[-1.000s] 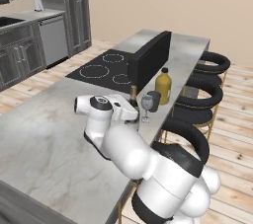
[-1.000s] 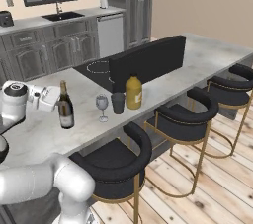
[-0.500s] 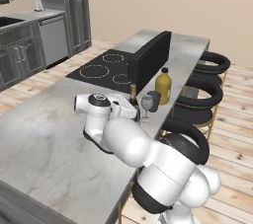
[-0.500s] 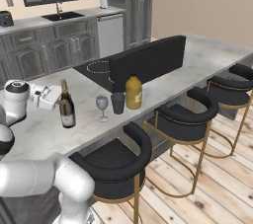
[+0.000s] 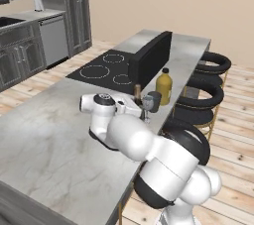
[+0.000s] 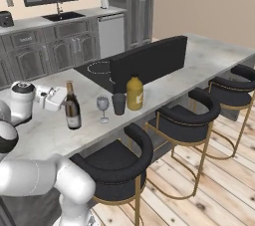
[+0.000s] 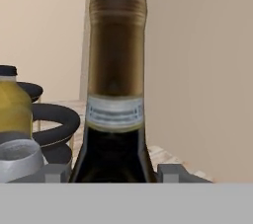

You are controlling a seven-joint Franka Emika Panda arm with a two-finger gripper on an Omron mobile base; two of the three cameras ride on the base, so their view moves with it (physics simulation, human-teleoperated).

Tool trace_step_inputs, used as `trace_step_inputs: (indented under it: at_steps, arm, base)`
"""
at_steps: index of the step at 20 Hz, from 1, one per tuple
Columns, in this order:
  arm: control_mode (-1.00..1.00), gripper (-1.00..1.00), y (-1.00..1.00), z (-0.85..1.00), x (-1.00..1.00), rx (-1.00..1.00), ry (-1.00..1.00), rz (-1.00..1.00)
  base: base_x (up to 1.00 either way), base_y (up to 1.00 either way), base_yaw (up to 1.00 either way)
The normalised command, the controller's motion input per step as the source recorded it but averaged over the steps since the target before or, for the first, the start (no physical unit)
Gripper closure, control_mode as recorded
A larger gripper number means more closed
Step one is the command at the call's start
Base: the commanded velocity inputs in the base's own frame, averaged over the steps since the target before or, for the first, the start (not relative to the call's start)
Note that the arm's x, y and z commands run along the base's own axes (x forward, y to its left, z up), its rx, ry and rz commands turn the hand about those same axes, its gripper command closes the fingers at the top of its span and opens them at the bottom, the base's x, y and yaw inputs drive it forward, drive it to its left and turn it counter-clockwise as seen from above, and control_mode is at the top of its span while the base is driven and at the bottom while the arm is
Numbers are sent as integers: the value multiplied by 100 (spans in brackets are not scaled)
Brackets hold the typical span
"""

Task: There is a wine glass and glass cup on the dining counter. Place the wine bottle next to the wine glass and the juice bottle next to the glass cup.

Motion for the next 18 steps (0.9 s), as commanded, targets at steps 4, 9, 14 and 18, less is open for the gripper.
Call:
trace_step_inputs:
  at_steps: [4, 9, 14, 18]
  arm:
    - [-100, 100, -19, 0, 18, 0, 0, 2]
    - [-100, 100, -7, -9, 27, 0, 0, 10]
    - [-100, 100, -4, -19, 19, 0, 0, 12]
    - [-100, 100, -1, -18, 14, 0, 0, 11]
  base:
    - [0, 0, 0]
    - [0, 0, 0]
    - [0, 0, 0]
    - [0, 0, 0]
